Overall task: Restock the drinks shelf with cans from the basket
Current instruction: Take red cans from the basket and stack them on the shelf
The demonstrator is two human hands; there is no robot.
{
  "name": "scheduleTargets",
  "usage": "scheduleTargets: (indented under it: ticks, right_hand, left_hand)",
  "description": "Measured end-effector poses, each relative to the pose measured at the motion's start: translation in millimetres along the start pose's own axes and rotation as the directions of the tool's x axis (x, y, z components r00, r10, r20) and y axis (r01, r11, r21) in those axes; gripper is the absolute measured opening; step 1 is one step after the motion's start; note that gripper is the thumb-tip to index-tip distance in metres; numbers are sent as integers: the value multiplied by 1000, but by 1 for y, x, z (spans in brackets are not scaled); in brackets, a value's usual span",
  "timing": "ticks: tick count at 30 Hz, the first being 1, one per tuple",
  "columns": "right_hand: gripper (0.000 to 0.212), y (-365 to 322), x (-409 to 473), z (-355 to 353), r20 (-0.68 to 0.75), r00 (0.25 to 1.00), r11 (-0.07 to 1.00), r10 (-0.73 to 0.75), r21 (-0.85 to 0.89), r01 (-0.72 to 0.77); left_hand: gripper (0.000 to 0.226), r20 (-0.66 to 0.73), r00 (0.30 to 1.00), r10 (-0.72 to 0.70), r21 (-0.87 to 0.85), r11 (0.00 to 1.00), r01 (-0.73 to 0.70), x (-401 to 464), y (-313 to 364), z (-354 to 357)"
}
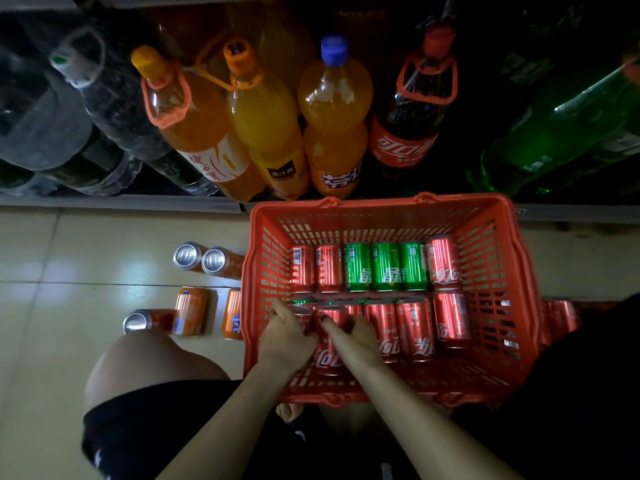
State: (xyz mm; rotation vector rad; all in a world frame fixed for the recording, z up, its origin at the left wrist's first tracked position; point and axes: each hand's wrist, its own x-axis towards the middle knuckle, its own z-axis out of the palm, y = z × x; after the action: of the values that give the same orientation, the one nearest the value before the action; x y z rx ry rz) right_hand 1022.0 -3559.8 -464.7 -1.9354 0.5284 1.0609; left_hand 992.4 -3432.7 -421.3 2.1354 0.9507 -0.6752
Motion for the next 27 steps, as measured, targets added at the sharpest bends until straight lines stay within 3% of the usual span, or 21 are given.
scheduleTargets:
  ticks: [5,9,12,18,22,25,27]
  right_hand:
    - [90,9,8,0,-45,999,995,29,101,-24]
    - [35,10,7,-6,-32,999,989,-10,146,15]
    - [42,13,6,-13,-6,1000,973,-6,229,7]
    - [33,13,3,-61,75,995,958,-65,283,41]
    - [49,12,15,-113,6,997,948,-83,308,77]
    - [37,12,28,-137,-59,998,929,2,369,20]
    - [36,18,36,-144,-84,995,919,50,394,-13]
  left_hand:
    - [53,23,1000,9,72,997,-10,6,4,-6]
    - [52,44,999,8,50,999,-10,9,3,-8]
    - [62,69,998,1,17,1000,-2,12,2,-7]
    - [78,61,998,32,-41,999,-29,26,5,3]
    - [62,165,984,65,-182,983,-34,25,37,18]
    - [41,293,953,82,-359,933,30,23,66,39]
    - [53,357,932,62,-462,879,118,18,83,55]
